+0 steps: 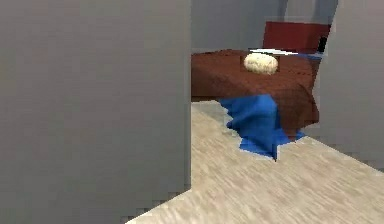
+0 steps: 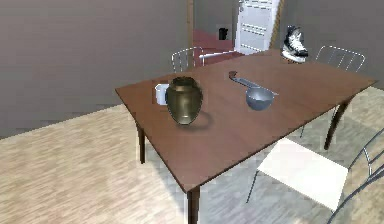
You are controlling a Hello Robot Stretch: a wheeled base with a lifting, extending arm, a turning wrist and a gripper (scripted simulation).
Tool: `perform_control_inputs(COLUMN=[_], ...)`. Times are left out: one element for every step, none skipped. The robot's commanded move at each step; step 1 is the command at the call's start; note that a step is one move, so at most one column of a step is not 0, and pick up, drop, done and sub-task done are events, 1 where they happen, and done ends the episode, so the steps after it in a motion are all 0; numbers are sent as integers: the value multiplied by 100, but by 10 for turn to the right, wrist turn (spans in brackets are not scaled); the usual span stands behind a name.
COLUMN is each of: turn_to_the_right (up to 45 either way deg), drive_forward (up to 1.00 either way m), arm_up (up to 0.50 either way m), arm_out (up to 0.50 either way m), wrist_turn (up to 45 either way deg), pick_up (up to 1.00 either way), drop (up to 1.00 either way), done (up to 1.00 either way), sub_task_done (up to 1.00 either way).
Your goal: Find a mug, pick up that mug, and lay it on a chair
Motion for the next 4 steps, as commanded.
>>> perform_control_inputs(turn_to_the_right=[90, 0, 450, 0], drive_forward=[0, 15, 0, 100], arm_up=[0, 0, 0, 0], arm_out=[0, 0, 0, 0], wrist_turn=[0, 0, 0, 0], pick_up=[0, 0, 0, 0], drop=[0, 0, 0, 0], done=[0, 0, 0, 0], sub_task_done=[0, 0, 0, 0])
